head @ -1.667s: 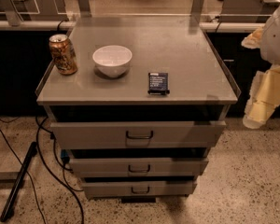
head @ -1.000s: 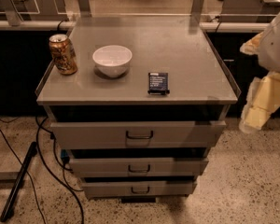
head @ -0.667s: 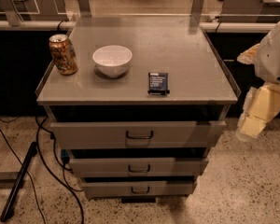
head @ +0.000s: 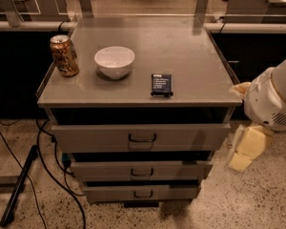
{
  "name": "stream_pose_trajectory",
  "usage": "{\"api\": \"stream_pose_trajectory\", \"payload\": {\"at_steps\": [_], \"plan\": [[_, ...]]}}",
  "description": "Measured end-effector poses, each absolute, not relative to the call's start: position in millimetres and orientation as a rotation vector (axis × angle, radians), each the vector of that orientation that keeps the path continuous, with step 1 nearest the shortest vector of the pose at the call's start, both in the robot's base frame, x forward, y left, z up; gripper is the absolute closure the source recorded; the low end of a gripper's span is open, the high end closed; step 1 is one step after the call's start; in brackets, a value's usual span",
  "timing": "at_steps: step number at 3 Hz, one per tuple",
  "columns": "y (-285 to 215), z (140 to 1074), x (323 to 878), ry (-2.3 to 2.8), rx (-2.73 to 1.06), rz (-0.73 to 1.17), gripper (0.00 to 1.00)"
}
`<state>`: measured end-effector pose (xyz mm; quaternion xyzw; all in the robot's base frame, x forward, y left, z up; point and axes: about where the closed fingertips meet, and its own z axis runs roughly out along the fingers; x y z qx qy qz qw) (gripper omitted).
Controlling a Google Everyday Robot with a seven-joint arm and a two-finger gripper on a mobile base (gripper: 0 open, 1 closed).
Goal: Open top drawer
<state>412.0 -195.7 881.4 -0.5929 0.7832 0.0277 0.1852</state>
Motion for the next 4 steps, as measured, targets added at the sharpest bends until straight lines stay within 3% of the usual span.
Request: {"api": "stream_pose_trajectory", "payload": {"at_steps": [1, 4], "plan": [[-187, 831, 410, 2.189, -1.621, 0.149, 0.0], [-173, 791, 434, 2.124, -1.607, 0.102, 0.0]]}}
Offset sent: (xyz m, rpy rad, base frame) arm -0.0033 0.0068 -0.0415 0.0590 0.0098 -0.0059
